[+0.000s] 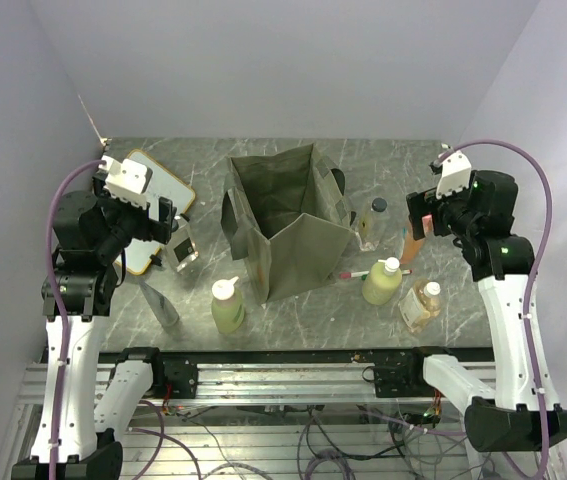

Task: Place the personal care products into the canvas bag
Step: Pick up the care product from the center of the board.

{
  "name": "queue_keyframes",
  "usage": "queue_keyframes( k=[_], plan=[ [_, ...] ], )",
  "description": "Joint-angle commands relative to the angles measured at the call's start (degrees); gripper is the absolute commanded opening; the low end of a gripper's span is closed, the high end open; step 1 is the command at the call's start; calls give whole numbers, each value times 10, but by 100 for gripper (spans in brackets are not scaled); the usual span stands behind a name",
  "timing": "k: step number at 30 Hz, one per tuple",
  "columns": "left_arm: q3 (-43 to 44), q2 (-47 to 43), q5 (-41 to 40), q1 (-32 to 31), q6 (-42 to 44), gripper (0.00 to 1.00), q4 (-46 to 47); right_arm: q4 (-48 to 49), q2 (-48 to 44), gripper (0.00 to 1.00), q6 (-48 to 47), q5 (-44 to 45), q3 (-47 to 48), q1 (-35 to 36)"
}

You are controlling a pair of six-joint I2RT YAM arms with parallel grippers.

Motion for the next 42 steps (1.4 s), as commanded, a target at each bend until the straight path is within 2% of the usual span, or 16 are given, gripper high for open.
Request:
queue_keyframes(
  k=[1, 6, 22, 30, 42],
  plan=[
    [-1, -1, 4, 6, 2, 100, -7, 18, 3, 97, 30, 27, -11, -2],
    [-10, -6, 12, 6, -4, 100, -1, 34, 11, 97, 37, 63, -29, -2],
    [-12, -10, 14, 6, 0, 100, 2, 70, 78, 90, 47, 70, -52, -9],
    [-13, -12, 19, 6, -3, 100, 5, 59, 111, 83, 39, 15, -43, -47],
    [-11, -8, 20, 6, 4, 100, -2, 60, 139, 71, 36, -26, -43, -67]
  ],
)
